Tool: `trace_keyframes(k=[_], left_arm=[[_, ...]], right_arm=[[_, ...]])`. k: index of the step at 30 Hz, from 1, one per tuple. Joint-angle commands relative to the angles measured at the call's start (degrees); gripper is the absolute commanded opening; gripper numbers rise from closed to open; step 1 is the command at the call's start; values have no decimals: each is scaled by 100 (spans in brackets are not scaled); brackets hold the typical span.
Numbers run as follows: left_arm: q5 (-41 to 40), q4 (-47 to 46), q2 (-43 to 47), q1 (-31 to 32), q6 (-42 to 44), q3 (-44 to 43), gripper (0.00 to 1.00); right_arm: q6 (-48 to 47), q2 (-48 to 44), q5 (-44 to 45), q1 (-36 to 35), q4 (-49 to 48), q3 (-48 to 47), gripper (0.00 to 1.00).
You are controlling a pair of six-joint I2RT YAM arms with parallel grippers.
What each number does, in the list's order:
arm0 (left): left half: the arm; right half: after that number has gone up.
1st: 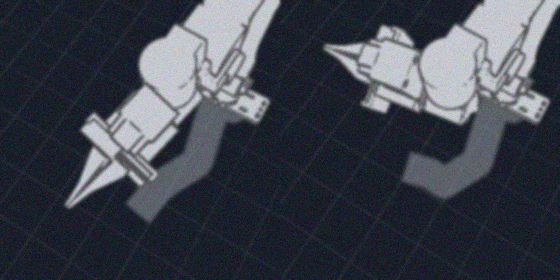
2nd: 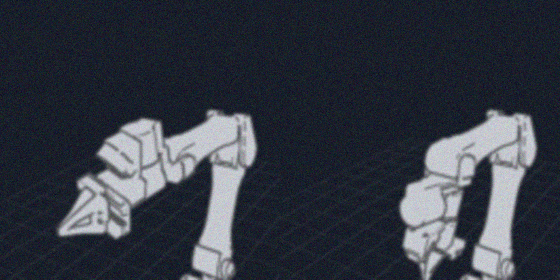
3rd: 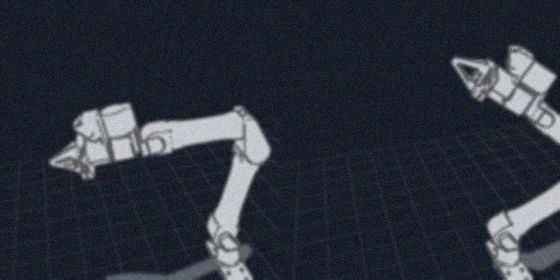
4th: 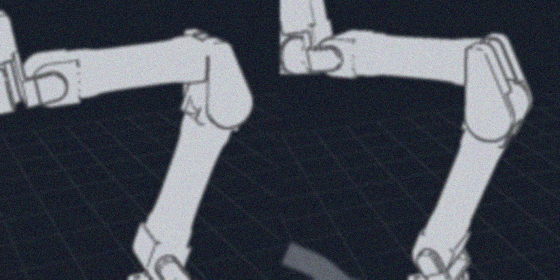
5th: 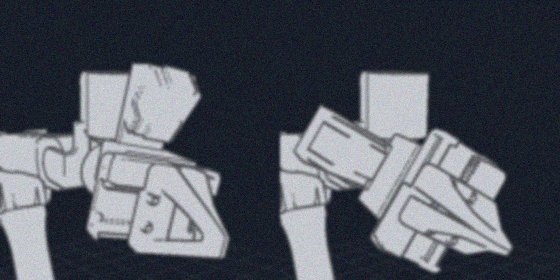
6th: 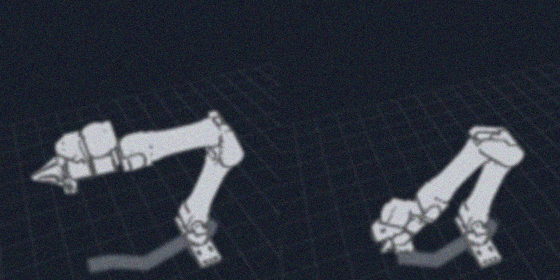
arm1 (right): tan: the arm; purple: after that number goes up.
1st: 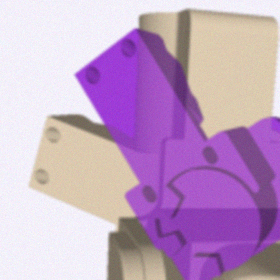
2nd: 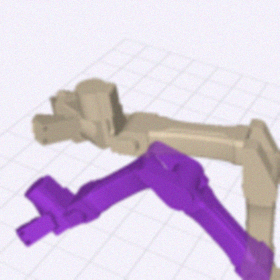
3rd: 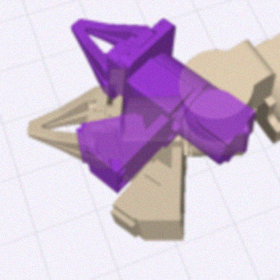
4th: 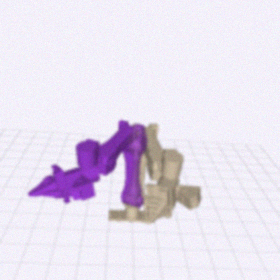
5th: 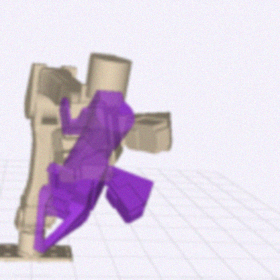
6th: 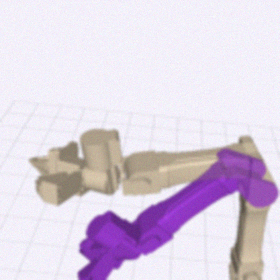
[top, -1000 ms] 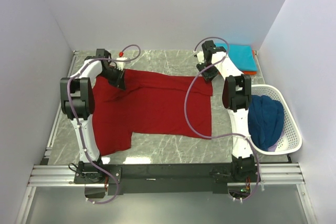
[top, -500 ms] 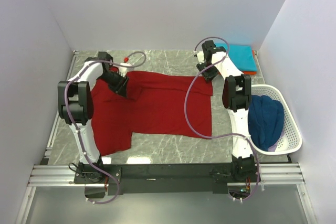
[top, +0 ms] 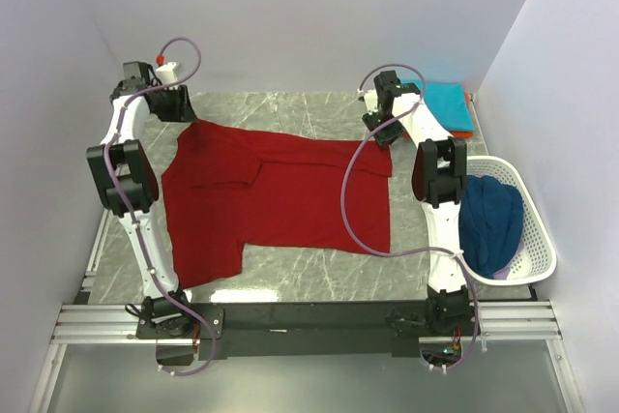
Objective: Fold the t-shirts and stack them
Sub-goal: Fold the tshirt
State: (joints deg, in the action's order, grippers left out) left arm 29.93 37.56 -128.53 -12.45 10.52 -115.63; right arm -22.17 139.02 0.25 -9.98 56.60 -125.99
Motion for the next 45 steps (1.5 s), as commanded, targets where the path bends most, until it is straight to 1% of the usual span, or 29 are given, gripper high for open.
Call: trace_keyframes(k=[1,4,6,7,12,13,17,18,19,20,21,23,27,31,35,36,38,39,41,42,44,45], left_arm=[[-163,-556,-242,102,-885,-135,51],[-207,-794,-479,93,-1279,-152,50],[-224,-847,-603,93,-1473,-248,48],[-207,-864,-751,85,-1518,-301,46],[-163,-812,-1077,85,-1711,-574,38],[-172,-803,-1147,93,-1729,-600,35],[-102,-794,-1245,58,-1799,-653,26],[-84,-820,-1236,41,-1843,-636,22],[-58,-864,-1201,23,-1878,-618,16],[29,-917,-1192,-20,-1957,-557,13],[82,-1022,-1157,-56,-2001,-531,6],[153,-1110,-1078,-152,-2106,-443,0],[-49,-1330,-929,-302,-2169,-258,0],[-49,-1138,-1051,-355,-2063,-337,0],[-145,-1154,-1086,-355,-2098,-241,0],[-154,-1137,-1086,-355,-2072,-258,7],[-128,-1015,-1087,-355,-1993,-354,23],[-102,-988,-1026,-364,-1975,-372,36],[161,-1005,-885,-407,-1879,-311,41],[275,-1057,-676,-408,-1835,-241,43],[355,-1172,-394,-416,-1660,65,43],[355,-1250,-114,-416,-1598,180,43]], right_arm=[[11,-244,-34,40,-237,-75,44],[20,-165,-43,40,-325,-30,43],[11,-95,-34,48,-316,-74,41],[11,-51,114,40,-334,-74,40],[-15,37,159,22,-360,-48,38],[-24,63,194,22,-351,-48,38],[-111,134,361,-57,-342,-48,36],[-120,151,396,-66,-351,-48,36],[-129,160,432,-101,-351,-48,35],[-155,169,545,-110,-360,-48,34],[-156,195,607,-136,-386,-48,34],[-191,213,747,-180,-413,-48,33],[-164,344,1099,-215,-395,-206,32],[-138,406,1196,-224,-404,-294,32],[-156,433,1319,-259,-465,-294,32],[-147,415,1311,-268,-492,-303,33],[-103,328,1223,-277,-527,-347,42],[-86,188,1162,-268,-553,-373,46],[-68,3,908,-268,-553,-400,56],[-50,-215,837,-268,-571,-400,57],[2,-541,531,-268,-545,-373,58],[46,-647,415,-277,-501,-330,58]])
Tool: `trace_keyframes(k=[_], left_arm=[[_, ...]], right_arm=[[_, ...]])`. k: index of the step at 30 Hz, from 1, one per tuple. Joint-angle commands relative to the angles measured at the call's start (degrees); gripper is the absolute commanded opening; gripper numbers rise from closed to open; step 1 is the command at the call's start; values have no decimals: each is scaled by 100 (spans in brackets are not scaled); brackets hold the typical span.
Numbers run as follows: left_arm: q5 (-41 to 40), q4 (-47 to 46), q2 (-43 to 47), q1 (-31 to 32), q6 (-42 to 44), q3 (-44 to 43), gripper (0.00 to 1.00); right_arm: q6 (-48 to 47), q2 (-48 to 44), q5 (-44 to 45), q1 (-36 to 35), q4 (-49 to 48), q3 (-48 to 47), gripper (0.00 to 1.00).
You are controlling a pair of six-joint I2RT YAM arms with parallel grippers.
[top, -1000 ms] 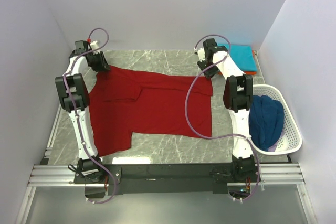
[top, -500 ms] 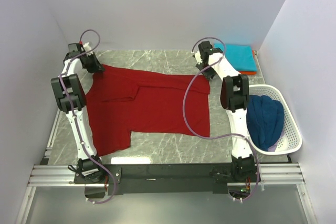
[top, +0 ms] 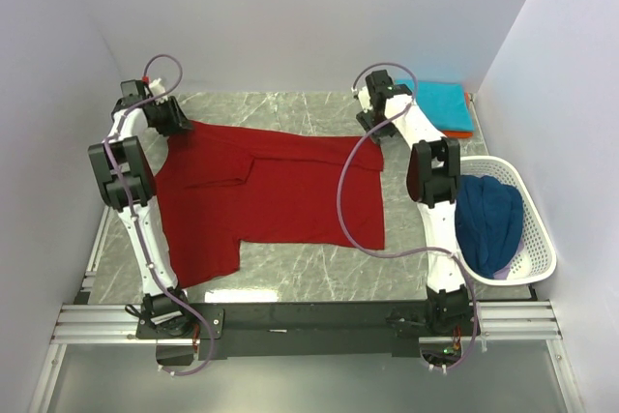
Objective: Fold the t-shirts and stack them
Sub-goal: Fold the tshirt
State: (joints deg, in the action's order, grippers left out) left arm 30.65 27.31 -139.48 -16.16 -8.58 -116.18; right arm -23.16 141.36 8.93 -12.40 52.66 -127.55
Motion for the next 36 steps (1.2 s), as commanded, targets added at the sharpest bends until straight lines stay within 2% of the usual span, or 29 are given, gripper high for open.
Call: trace_keyframes(k=[1,6,10,14,20,27,36], left_arm=[[309,-244,1123,-54,391,341,43],[625,116,1721,-36,1208,860,44],[873,1020,1758,78,2069,930,42],[547,1127,1723,87,1922,1124,43],[213,1022,1609,87,1728,1353,46],[-50,1031,1029,87,1430,826,50],[63,969,492,78,1007,167,51]], right_arm=[[188,-978,-645,-17,-81,-113,57],[426,-1295,-1620,-16,357,151,52],[768,-1050,-2193,-8,859,46,39],[1111,-909,-2545,45,1053,221,39],[1586,-935,-2835,475,974,503,44],[1981,-777,-3169,1003,947,485,54],[2219,-381,-3573,1126,956,450,54]])
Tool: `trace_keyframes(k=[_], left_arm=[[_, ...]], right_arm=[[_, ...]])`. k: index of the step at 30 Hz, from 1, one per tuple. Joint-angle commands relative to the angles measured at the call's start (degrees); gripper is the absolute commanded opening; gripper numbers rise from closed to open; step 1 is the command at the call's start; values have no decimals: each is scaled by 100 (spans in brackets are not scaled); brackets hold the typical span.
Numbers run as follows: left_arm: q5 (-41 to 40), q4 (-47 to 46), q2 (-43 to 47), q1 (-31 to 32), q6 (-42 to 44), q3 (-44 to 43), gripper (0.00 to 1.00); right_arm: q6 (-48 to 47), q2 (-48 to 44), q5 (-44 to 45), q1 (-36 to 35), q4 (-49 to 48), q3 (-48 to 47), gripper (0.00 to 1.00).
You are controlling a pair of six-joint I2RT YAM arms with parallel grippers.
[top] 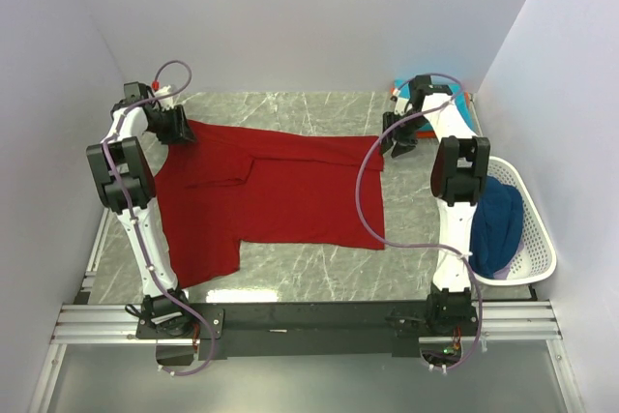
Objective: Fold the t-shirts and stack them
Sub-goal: Fold the tshirt
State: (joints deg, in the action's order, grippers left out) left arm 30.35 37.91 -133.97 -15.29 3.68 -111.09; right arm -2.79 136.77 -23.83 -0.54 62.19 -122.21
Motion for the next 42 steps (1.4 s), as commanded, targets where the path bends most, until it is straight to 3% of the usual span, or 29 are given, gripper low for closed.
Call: trace_keyframes(k=[1,16,22,30,40,42], left_arm=[[94,-108,-85,-9,-262,-369,51],[94,-240,-244,-9,-324,-379,51],[120,-240,-278,0,-518,-370,44],[287,-188,-419,-9,-605,-615,31],[340,-240,-288,-44,-570,-537,1],[349,-223,-235,-71,-544,-510,0]], right_arm=[[199,121,-332,-61,12,-109,54],[270,-10,-613,1,3,760,55],[270,-10,-780,1,3,813,49],[270,34,-816,10,47,664,31],[261,8,-789,27,91,541,2],[270,-10,-807,27,91,471,0]])
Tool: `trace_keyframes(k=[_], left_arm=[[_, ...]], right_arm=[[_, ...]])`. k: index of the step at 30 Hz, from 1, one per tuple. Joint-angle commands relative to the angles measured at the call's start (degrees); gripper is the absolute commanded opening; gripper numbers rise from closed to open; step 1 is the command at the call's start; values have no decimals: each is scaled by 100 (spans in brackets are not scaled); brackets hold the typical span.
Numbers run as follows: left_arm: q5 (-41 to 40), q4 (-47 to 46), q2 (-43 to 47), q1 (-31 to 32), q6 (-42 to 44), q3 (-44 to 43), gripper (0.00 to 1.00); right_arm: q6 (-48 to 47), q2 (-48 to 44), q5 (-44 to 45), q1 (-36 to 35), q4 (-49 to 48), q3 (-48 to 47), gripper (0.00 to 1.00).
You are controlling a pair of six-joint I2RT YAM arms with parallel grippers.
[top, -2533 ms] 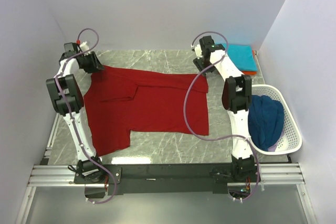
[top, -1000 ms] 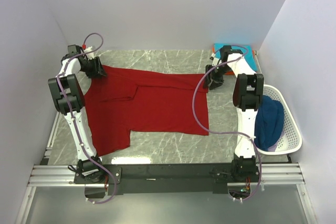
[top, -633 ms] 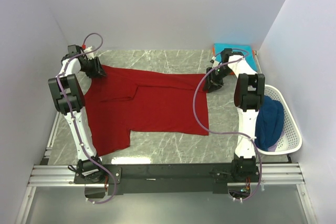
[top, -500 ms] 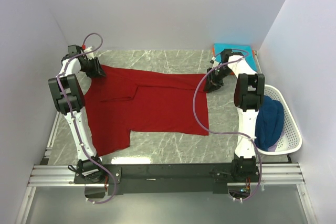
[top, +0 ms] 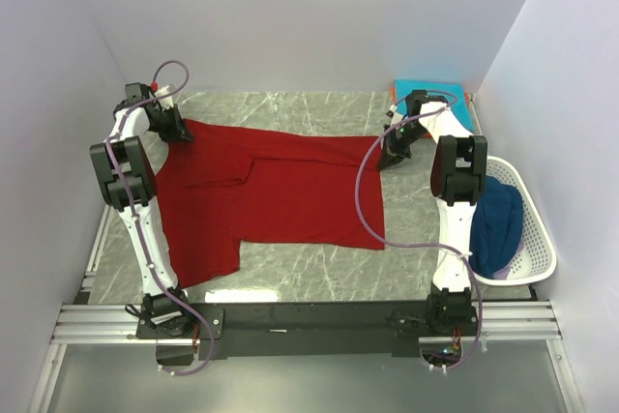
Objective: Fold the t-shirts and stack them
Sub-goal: Fold the tshirt
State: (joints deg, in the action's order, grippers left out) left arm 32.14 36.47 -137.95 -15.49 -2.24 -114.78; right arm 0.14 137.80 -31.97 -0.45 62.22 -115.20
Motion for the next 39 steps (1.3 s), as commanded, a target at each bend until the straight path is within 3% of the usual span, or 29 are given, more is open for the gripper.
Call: trace_keyframes(k=[1,23,31,39], left_arm=[[170,-78,189,-68,57,-141,0],[205,317,690,-473,348,-71,0],[372,422,638,-517,268,-246,0],[-50,713,330,-552,461,-290,0]], right_arm=[[-32,-130,-3,18,98,-240,0],[-49,-587,-292,256,45,-73,0],[-40,-658,-556,273,19,50,0],[-102,-412,-407,159,-210,586,0]])
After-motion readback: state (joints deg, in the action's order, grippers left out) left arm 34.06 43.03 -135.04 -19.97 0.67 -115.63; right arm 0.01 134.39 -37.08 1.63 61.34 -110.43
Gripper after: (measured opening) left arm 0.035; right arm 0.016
